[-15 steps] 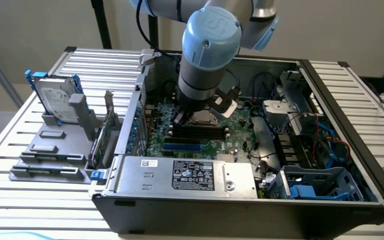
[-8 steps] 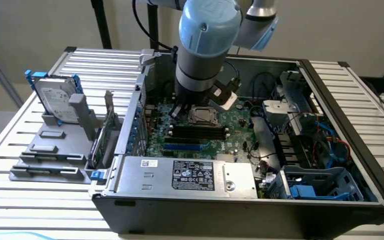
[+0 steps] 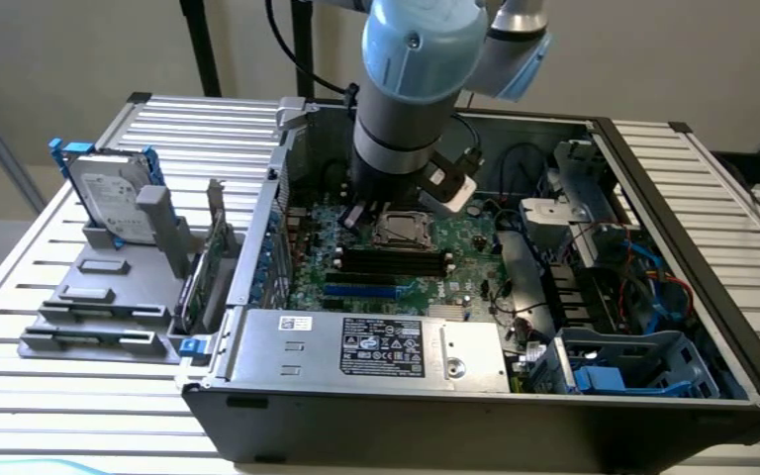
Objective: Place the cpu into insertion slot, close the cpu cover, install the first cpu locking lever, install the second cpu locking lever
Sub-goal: 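Install the second cpu locking lever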
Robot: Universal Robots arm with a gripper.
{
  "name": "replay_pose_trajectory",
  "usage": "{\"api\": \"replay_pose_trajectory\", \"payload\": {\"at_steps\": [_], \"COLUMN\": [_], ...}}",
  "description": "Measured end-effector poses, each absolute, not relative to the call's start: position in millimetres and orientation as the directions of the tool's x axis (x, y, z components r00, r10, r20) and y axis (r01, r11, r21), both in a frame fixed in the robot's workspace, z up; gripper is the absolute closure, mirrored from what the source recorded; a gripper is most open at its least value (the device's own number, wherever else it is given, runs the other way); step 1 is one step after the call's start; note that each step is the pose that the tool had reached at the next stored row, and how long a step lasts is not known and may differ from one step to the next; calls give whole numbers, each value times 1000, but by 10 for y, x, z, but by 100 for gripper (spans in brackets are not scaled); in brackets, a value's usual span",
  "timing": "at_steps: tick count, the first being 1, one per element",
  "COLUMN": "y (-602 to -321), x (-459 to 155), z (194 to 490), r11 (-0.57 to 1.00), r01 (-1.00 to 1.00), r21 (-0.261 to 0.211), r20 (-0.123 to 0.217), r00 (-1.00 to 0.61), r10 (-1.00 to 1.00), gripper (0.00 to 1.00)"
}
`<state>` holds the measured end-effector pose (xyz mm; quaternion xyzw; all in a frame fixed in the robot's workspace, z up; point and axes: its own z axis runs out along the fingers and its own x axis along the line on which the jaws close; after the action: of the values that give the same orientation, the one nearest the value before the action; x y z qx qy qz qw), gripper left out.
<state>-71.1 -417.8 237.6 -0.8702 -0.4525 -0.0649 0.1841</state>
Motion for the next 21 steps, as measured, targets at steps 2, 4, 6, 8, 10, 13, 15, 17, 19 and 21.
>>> {"api": "replay_pose_trajectory", "payload": {"at_steps": [2,4,6,8,10,13,15,17,19,21], "y": [-4178,-4178,-4180,-4193,-4226,-4269,-4272,-4272,-4273,-4272], "x": [-710,-696,-672,-660,-656,-655,-655,-655,-660,-666], "z": [2443,2463,2463,2461,2456,2447,2416,2379,2344,2307], "r11": [-523,-523,-524,-524,-524,-525,-526,-526,-526,-526], "r01": [811,811,811,811,811,810,810,810,811,811], "r21": [-262,-261,-261,-261,-260,-259,-259,-258,-256,-254], "r20": [279,278,278,277,276,275,275,276,277,278], "r00": [582,583,583,583,583,583,584,584,583,582], "r10": [763,764,764,764,764,764,764,764,764,764], "gripper": [89,89,89,89,89,89,89,89,89,89]}}
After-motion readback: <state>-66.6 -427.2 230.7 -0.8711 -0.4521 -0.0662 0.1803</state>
